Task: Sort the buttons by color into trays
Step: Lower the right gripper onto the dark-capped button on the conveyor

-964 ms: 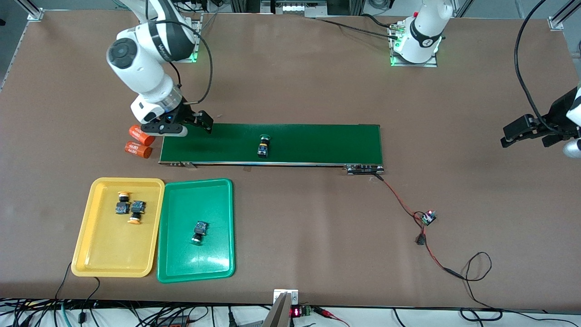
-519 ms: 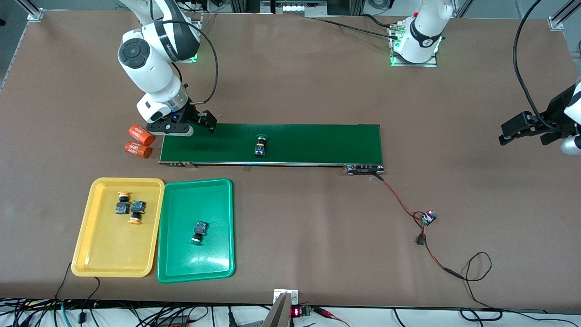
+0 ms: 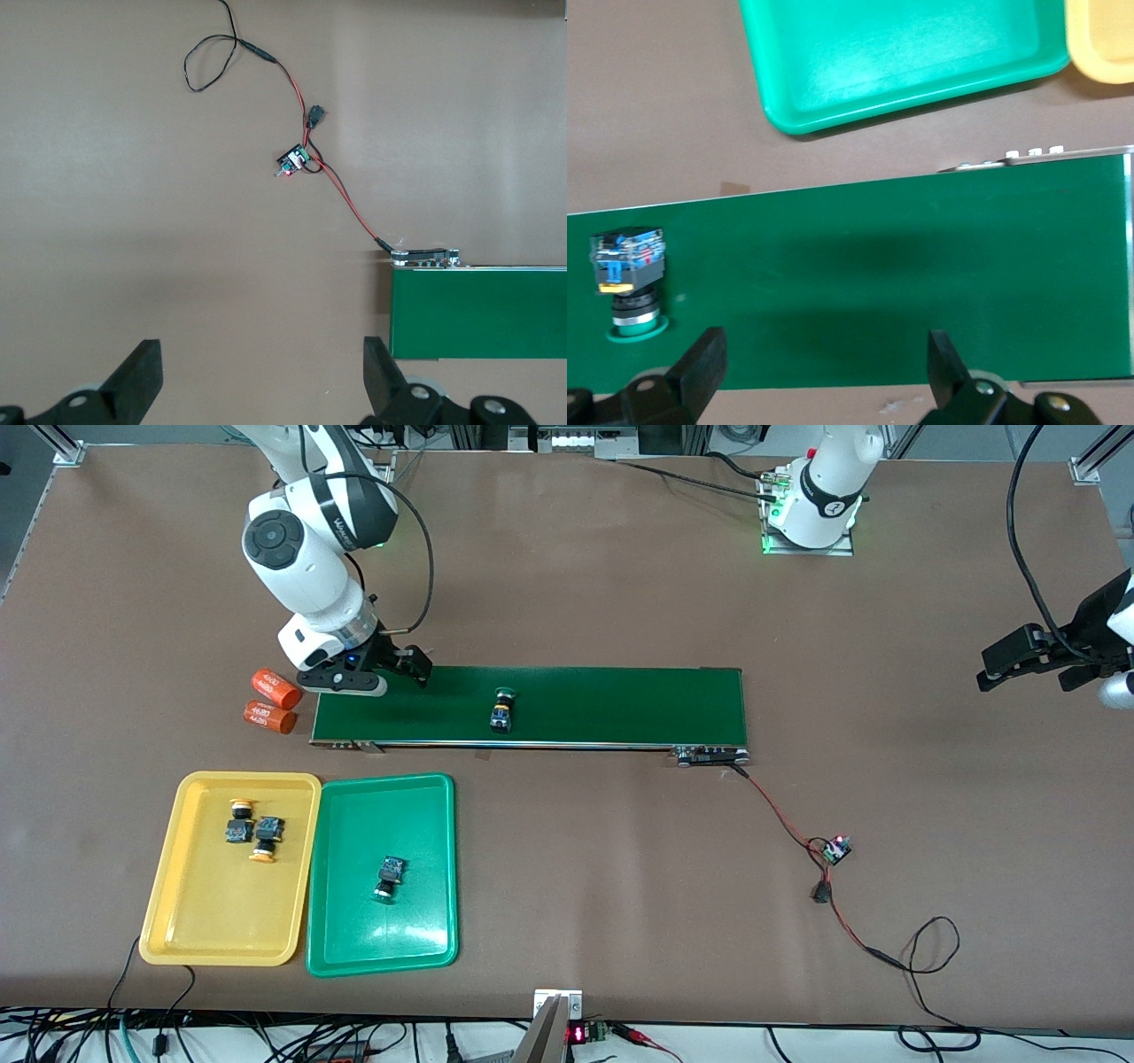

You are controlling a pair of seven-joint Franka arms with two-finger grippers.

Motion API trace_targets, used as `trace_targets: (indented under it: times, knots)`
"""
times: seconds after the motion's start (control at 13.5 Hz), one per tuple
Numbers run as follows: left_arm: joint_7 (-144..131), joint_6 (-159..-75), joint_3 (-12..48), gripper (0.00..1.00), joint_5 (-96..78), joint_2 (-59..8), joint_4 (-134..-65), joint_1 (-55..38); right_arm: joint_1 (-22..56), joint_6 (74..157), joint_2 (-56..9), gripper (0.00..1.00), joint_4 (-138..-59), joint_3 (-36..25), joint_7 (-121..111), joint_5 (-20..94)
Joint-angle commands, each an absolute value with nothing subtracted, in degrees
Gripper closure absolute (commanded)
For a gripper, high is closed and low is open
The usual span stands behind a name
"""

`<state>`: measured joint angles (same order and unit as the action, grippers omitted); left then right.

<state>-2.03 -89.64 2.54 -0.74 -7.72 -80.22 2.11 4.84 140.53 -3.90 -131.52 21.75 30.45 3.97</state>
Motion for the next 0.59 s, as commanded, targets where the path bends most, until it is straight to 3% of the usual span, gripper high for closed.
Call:
trace_targets:
  times: [0.0, 0.52]
  knots:
    - [-2.0, -88.8, 2.5, 0.0, -1.3, -7.5, -79.8, 2.2, 5.7, 139.9, -7.0, 0.0, -128.2, 21.7, 33.5, 2.7]
    - [-2.1, -88.9, 2.6, 0.0, -0.8, -7.5, -79.7, 2.1, 9.1, 141.1, -13.9, 0.0, -121.5, 20.6, 37.4, 2.5]
